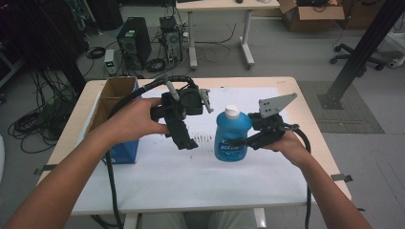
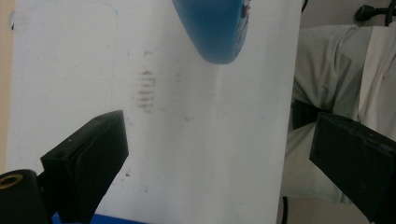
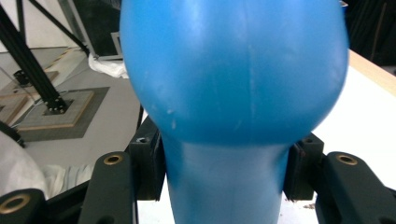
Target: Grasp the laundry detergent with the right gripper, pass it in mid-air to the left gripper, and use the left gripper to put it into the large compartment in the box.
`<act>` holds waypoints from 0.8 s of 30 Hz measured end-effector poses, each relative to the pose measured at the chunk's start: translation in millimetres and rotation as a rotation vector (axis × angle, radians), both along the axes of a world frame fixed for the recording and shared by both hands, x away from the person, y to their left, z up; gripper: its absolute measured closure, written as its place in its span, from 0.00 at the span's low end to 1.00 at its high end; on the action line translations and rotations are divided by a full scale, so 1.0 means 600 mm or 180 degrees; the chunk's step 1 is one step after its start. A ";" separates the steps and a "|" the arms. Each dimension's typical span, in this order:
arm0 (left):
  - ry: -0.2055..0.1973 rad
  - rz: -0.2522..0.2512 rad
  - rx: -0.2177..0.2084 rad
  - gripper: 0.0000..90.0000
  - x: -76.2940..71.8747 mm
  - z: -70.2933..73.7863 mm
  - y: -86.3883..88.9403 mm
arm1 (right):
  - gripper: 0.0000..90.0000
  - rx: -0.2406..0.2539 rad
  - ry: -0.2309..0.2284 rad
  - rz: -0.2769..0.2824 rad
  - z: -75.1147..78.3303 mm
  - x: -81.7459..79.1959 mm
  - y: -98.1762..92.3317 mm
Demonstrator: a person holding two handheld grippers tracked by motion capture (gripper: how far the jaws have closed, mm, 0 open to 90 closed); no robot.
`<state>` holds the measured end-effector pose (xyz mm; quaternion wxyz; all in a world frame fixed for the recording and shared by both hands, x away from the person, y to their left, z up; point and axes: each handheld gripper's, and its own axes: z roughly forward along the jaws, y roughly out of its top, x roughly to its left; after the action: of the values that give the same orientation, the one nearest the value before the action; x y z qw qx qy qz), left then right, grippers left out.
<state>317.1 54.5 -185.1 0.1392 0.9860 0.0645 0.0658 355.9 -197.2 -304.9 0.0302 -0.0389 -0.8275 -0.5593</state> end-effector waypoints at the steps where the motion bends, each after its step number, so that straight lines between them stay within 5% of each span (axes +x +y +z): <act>1: 0.0009 -0.0008 -0.0002 0.05 0.000 0.001 -0.001 | 0.49 0.0000 0.0000 0.0000 0.000 0.000 0.000; 24: 0.0174 -0.0068 0.0006 0.05 0.002 0.019 -0.010 | 0.49 -0.0126 -0.0043 0.0289 -0.012 0.005 0.046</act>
<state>318.6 48.4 -173.8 0.1370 0.9882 0.0577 0.0374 358.8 -169.8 -312.0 0.0491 0.0019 -0.8395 -0.5411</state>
